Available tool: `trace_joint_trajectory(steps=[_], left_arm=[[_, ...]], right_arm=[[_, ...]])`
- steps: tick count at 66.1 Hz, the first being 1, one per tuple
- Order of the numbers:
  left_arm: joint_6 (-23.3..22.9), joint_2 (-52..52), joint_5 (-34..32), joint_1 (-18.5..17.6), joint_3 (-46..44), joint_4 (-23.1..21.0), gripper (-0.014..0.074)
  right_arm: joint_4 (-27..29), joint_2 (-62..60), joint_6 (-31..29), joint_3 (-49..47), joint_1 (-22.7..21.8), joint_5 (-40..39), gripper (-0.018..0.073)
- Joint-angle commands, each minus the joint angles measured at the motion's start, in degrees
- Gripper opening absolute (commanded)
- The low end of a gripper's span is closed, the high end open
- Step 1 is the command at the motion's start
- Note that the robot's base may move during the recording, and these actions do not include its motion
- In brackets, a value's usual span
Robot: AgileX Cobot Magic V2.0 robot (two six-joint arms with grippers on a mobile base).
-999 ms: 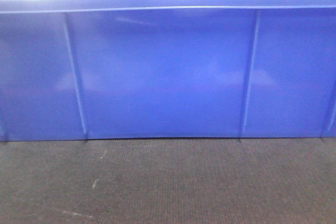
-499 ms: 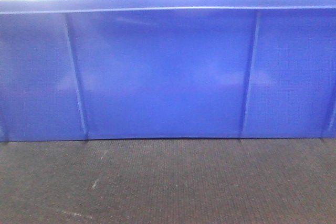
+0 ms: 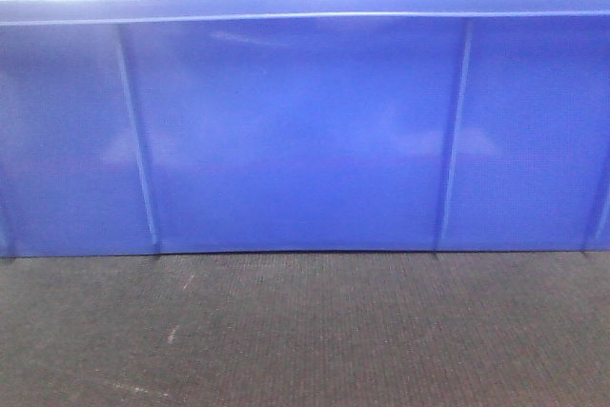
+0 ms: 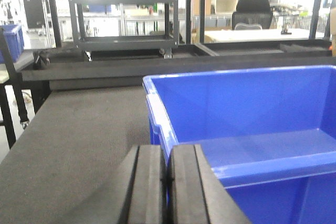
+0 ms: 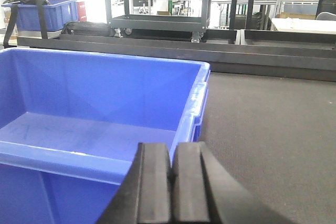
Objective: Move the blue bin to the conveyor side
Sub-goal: 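Open both grippers and raise them off the bin rims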
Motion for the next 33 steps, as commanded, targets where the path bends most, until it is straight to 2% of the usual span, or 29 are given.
trace_joint_trajectory(steps=[1,20,25,33], left_arm=[[0.04,-0.8,-1.43,0.0,0.03,0.14,0.0004],[0.04,-0.78,-1.33,0.0,0.03,-0.11,0.0004],[0.04,-1.64,-1.18,1.73,0.26,-0.44,0.0004],[0.04,-3.98,-0.42,6.01,2.53,-3.59,0.0004]], right_arm=[[-0.39,-0.26,0.23,0.13,-0.15,-1.65,-0.0078],[-0.39,-0.26,0.23,0.13,-0.15,-1.65,-0.0078],[-0.39,-0.26,0.23,0.13,-0.15,-1.65,-0.0078],[-0.39,-0.26,0.23,0.13,-0.15,-1.65,-0.0078]])
